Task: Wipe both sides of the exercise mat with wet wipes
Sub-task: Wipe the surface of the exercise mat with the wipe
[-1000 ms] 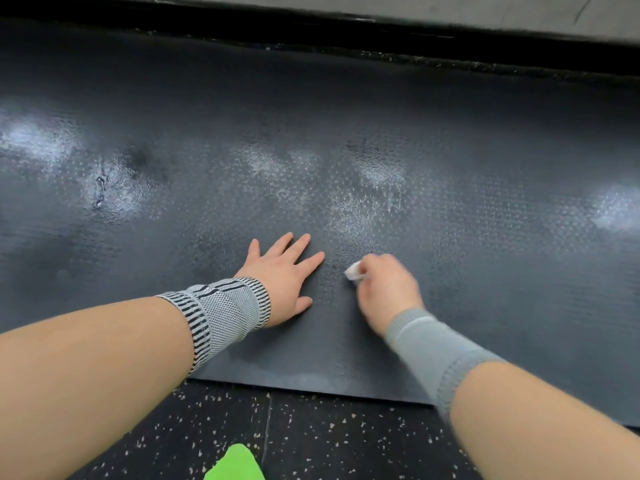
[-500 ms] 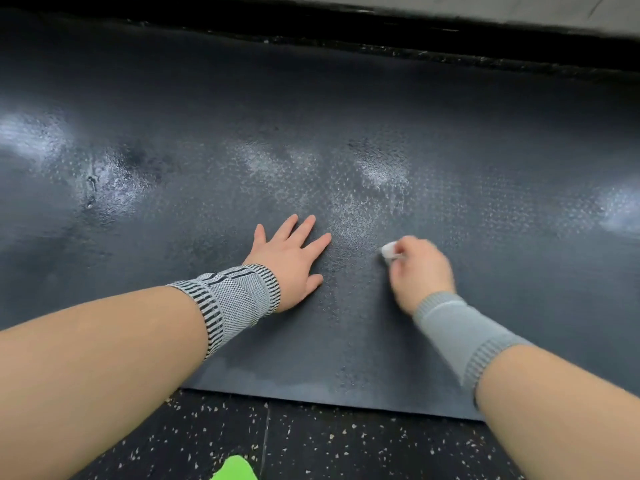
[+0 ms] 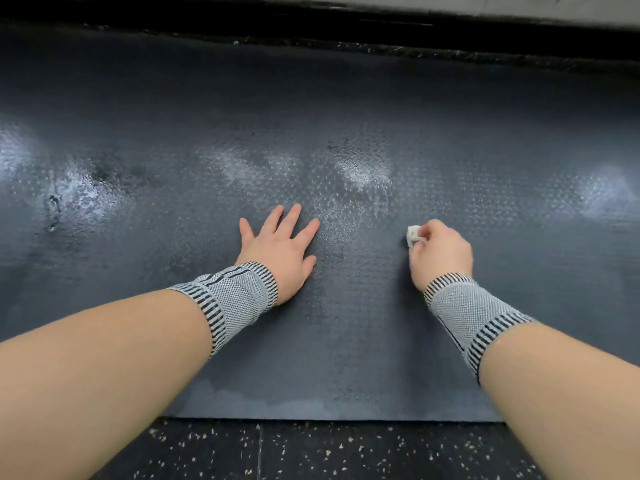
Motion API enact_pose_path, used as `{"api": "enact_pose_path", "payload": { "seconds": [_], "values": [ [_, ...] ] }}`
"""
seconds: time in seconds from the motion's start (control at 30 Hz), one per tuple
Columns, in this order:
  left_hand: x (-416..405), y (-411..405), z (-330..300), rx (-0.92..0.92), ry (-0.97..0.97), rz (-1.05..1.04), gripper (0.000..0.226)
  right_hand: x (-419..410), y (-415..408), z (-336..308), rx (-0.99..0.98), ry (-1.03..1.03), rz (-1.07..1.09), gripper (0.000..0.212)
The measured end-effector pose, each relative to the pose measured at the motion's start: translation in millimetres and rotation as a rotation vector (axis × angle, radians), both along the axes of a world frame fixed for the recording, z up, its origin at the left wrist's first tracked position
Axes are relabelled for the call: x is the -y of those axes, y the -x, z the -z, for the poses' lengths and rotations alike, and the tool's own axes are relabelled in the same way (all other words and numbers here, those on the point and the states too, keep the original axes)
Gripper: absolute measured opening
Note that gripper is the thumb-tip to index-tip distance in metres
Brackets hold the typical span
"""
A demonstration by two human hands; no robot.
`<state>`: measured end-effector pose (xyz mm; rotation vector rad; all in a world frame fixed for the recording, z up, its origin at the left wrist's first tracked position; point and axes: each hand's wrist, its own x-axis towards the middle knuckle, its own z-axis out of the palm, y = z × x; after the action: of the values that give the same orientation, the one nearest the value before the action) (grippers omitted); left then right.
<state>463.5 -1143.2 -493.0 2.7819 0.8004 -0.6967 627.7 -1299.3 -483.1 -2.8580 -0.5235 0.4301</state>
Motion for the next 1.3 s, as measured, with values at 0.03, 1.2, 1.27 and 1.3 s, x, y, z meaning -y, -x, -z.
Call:
{"api": "enact_pose_path", "payload": {
  "seconds": [0.03, 1.2, 1.27, 1.3],
  "values": [
    [0.1, -0.9, -0.6, 0.000, 0.000, -0.003, 0.061, -2.9, 4.3, -0.6, -0.009, -0.011, 0.008, 0.022],
    [-7.5, -6.9, -15.4, -0.067, 0.032, 0.010, 0.066, -41.3, 15.3, -1.2, -0.074, -0.063, -0.186, 0.029],
    [-8.0, -7.2, -15.6, -0.033, 0.034, -0.012, 0.062, -49.2, 46.5, 2.6, -0.103, -0.100, -0.481, 0.029],
    [-8.5, -7.6, -15.5, -0.019, 0.036, -0.022, 0.060, -50.5, 50.9, 3.9, -0.091, -0.105, -0.600, 0.030]
  ]
}}
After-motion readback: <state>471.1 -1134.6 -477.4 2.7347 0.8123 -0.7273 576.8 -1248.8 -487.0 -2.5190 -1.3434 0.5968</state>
